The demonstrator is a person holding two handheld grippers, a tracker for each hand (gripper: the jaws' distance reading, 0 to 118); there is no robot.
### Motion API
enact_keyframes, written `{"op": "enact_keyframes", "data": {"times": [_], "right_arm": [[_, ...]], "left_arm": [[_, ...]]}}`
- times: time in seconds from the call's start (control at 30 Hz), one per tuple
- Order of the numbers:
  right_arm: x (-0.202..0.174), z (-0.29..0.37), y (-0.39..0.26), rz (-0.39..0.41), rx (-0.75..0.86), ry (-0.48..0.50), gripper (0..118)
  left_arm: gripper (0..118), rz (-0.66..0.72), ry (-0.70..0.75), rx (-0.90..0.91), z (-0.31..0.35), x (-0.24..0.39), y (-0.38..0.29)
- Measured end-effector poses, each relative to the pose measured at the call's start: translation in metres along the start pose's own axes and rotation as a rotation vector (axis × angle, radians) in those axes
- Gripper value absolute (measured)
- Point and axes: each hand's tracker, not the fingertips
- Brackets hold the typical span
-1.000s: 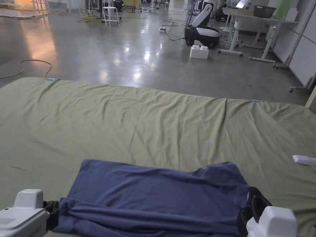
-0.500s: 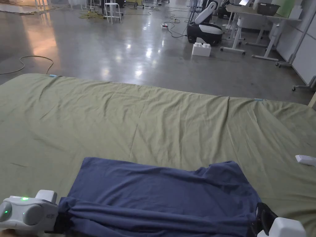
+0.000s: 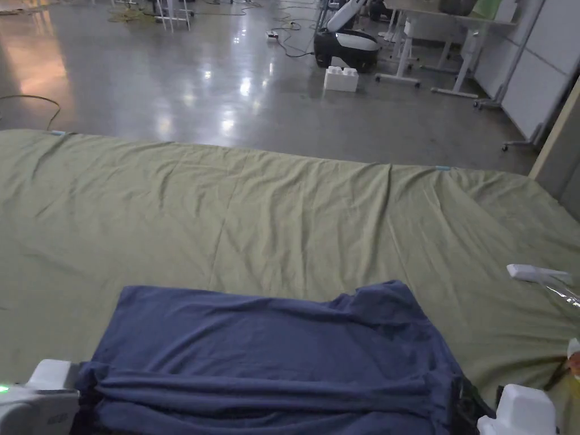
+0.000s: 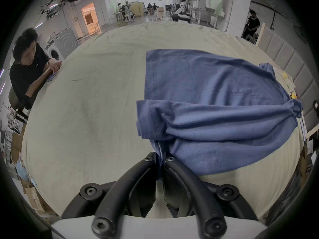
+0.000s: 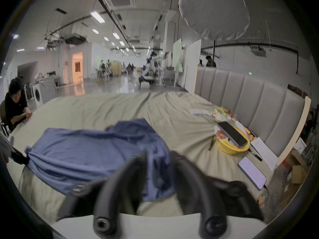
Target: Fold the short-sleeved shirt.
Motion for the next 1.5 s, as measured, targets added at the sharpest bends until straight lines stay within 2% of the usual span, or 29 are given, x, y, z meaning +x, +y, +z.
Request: {"op": "enact_keyframes", "data": {"times": [0.03,0.07,0.1,0.2,0.23,0.33,0.37,0.4,0.43,0.47,0.5,0.53,0.57,0.63,0.7,0.73,0.93,1.07,1.27,1.5], "right_arm": [[0.007,-0.009,-0.002,0.007,-0.059,0.011,72],[0.013,-0.021,-0.006,-0.008,-0.140,0.049,88],[0.019,-0.031,-0.008,0.021,-0.187,0.058,88],[0.027,-0.056,-0.019,0.032,-0.304,0.141,87],[0.026,-0.061,-0.021,0.029,-0.304,0.145,87],[0.015,-0.084,-0.030,0.110,-0.380,0.191,87],[0.009,-0.091,-0.034,0.152,-0.403,0.180,81],[0.005,-0.098,-0.038,0.174,-0.414,0.173,69],[0.000,-0.104,-0.043,0.199,-0.440,0.169,51],[-0.003,-0.108,-0.047,0.202,-0.467,0.189,27],[-0.004,-0.109,-0.050,0.184,-0.464,0.211,14],[-0.005,-0.106,-0.051,0.134,-0.437,0.262,8],[-0.007,-0.103,-0.050,0.155,-0.432,0.237,4],[-0.011,-0.098,-0.046,0.179,-0.418,0.219,3],[-0.006,-0.090,-0.038,0.147,-0.411,0.210,3],[-0.002,-0.084,-0.032,0.119,-0.388,0.204,3],[0.014,-0.048,0.017,0.167,-0.284,0.211,3],[0.022,-0.023,0.028,0.214,-0.292,0.197,3],[0.032,0.011,-0.004,0.243,-0.364,0.202,3],[0.025,0.023,-0.074,0.276,-0.494,0.194,3]], "left_arm": [[7,0.014,-0.006,0.011,0.002,-0.003,0.001],[7,0.026,-0.005,0.022,-0.006,-0.021,-0.009],[6,0.029,-0.011,0.033,-0.008,-0.030,-0.013],[6,0.029,-0.017,0.060,-0.008,-0.044,-0.019],[6,0.029,-0.020,0.059,-0.032,-0.060,-0.016],[6,0.031,-0.019,0.086,-0.043,-0.076,-0.021],[6,0.028,-0.018,0.080,-0.033,-0.059,-0.014],[6,0.028,-0.017,0.082,-0.033,-0.059,-0.014],[6,0.030,-0.017,0.081,-0.033,-0.059,-0.014],[7,0.034,-0.018,0.080,-0.001,-0.036,-0.015],[7,0.033,-0.017,0.082,0.009,-0.028,-0.015],[7,0.035,-0.018,0.086,0.011,-0.028,-0.015],[6,0.037,-0.018,0.087,0.012,-0.029,-0.015],[7,0.045,-0.020,0.095,0.049,-0.001,-0.015],[7,0.053,-0.029,0.103,0.065,0.006,-0.011],[7,0.052,-0.033,0.110,0.050,-0.010,-0.009],[7,0.043,-0.072,0.159,0.070,-0.031,0.011],[6,0.021,-0.064,0.167,0.086,-0.031,0.005],[6,0.046,-0.083,0.094,0.093,-0.033,-0.045],[6,0.095,-0.066,-0.012,0.065,-0.042,-0.111]]}}
